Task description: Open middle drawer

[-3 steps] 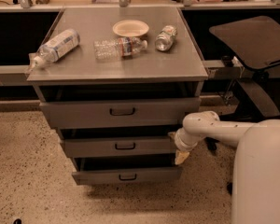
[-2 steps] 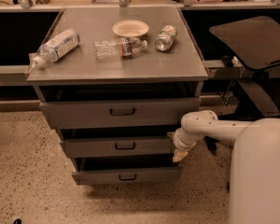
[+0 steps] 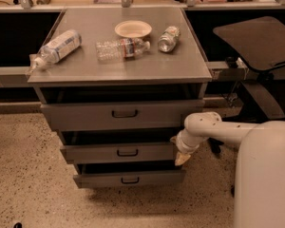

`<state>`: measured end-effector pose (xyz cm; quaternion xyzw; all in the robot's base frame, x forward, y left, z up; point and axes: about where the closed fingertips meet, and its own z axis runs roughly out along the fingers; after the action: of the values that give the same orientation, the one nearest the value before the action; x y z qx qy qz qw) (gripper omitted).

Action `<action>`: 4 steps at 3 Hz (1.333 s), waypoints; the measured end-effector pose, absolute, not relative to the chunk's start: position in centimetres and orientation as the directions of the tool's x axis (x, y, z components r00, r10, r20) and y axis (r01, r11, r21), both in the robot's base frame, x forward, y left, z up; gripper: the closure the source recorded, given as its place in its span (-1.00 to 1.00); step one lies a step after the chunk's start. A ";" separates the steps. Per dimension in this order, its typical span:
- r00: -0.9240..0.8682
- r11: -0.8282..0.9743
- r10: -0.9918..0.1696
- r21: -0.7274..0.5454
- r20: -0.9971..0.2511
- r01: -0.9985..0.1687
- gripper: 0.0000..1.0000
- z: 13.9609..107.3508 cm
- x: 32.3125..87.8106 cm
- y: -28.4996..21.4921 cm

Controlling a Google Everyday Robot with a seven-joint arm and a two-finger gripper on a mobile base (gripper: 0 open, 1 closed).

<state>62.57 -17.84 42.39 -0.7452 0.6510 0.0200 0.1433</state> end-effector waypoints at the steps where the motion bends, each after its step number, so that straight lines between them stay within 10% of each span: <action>1: 0.132 -0.096 -0.961 -0.158 -0.242 -0.983 -0.30 42.7 61.3 -17.5; 3: 0.132 -0.096 -0.961 -0.158 -0.242 -0.983 -1.00 42.7 61.2 -17.5; 4: 0.130 -0.096 -0.958 -0.141 -0.257 -0.985 -1.00 42.1 61.2 -17.2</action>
Offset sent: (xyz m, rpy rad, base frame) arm -0.0133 0.0037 0.0032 0.0216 0.0323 -0.0125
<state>61.24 -17.18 42.08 -0.7385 0.6577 0.0497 0.1399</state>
